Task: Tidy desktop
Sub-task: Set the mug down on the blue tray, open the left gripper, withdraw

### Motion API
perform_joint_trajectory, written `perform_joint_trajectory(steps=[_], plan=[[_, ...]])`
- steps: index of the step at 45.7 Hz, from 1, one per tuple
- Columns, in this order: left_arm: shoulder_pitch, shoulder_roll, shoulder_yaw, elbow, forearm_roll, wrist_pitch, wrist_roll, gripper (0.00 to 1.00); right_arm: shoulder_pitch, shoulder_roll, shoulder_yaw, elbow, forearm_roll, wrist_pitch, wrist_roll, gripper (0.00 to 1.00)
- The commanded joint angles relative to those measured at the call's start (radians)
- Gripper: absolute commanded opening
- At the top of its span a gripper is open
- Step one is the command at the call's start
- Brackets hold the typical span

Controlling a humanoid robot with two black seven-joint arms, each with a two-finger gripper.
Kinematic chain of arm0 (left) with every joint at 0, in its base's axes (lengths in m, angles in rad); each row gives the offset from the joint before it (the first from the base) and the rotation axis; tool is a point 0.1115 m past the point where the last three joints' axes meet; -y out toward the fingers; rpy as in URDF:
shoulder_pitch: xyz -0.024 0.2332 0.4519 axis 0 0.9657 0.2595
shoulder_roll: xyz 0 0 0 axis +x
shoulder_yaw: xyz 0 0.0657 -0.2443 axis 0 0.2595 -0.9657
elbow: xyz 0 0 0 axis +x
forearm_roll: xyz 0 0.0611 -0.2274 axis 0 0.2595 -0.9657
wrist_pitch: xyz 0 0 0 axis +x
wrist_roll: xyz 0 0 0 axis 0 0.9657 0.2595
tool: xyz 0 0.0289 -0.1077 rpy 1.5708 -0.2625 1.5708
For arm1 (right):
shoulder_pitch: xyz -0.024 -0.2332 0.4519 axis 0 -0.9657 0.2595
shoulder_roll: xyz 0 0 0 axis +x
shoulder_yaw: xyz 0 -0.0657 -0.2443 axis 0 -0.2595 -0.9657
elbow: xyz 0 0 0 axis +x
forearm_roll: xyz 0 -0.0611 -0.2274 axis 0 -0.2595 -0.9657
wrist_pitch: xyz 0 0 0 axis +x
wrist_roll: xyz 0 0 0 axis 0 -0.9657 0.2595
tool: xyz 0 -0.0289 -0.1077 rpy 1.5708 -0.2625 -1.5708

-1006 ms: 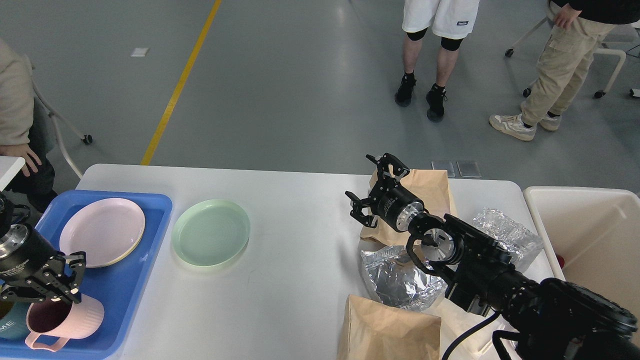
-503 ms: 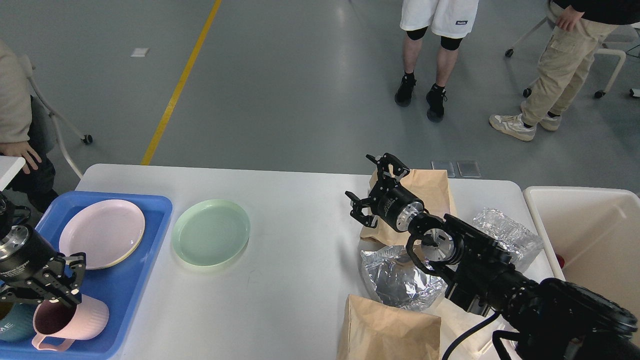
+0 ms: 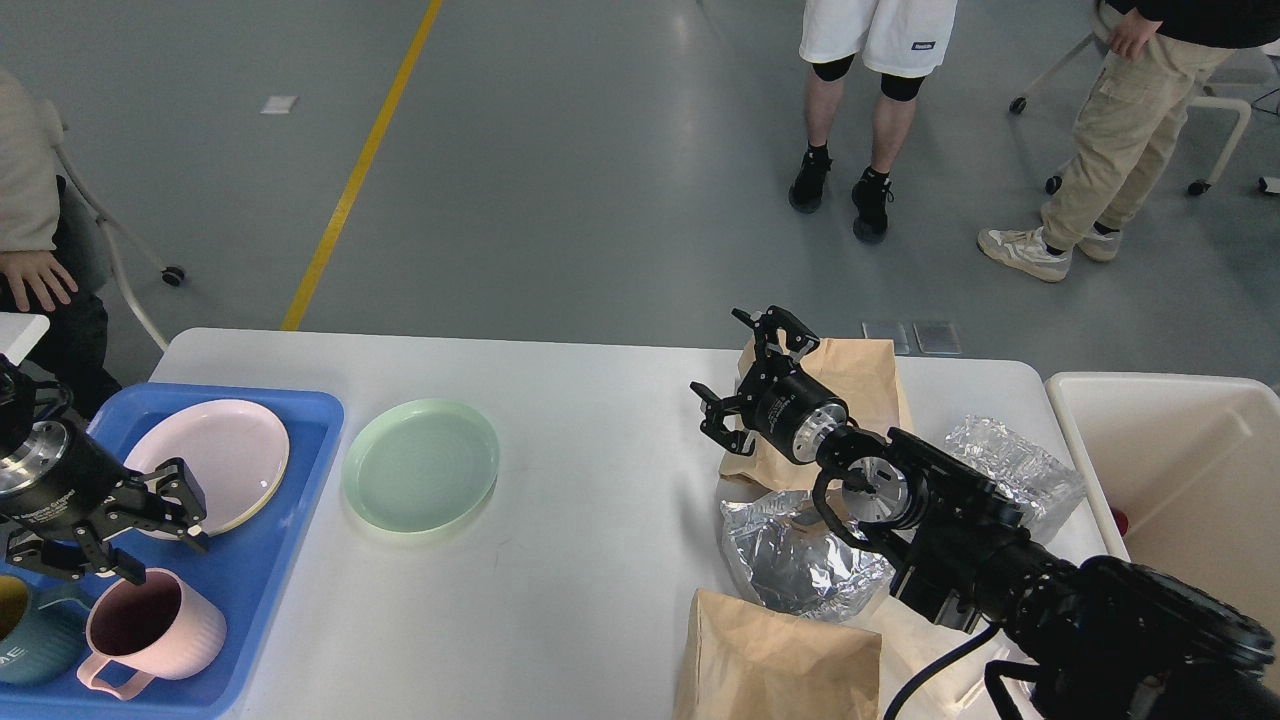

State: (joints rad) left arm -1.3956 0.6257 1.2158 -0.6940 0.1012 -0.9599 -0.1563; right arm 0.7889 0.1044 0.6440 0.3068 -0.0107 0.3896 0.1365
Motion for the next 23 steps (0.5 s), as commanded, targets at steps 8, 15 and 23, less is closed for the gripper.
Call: perform_joint_trajectory(steps=[8, 15, 23], plan=[[-0.083, 0.035, -0.012, -0.002, 0.002, 0.0, 0.009, 0.92, 0.001, 0.0, 0.0, 0.0, 0.0, 0.0, 0.0, 1.0], [-0.114, 0.031, -0.015, -0.001, 0.005, 0.0, 0.014, 0.93, 0.0, 0.0, -0.001, 0.0, 0.0, 0.0, 0.0, 1.0], [-0.171, -0.018, -0.013, -0.001, 0.005, 0.0, 0.014, 0.96, 0.0, 0.0, -0.001, 0.0, 0.0, 0.0, 0.0, 1.0]])
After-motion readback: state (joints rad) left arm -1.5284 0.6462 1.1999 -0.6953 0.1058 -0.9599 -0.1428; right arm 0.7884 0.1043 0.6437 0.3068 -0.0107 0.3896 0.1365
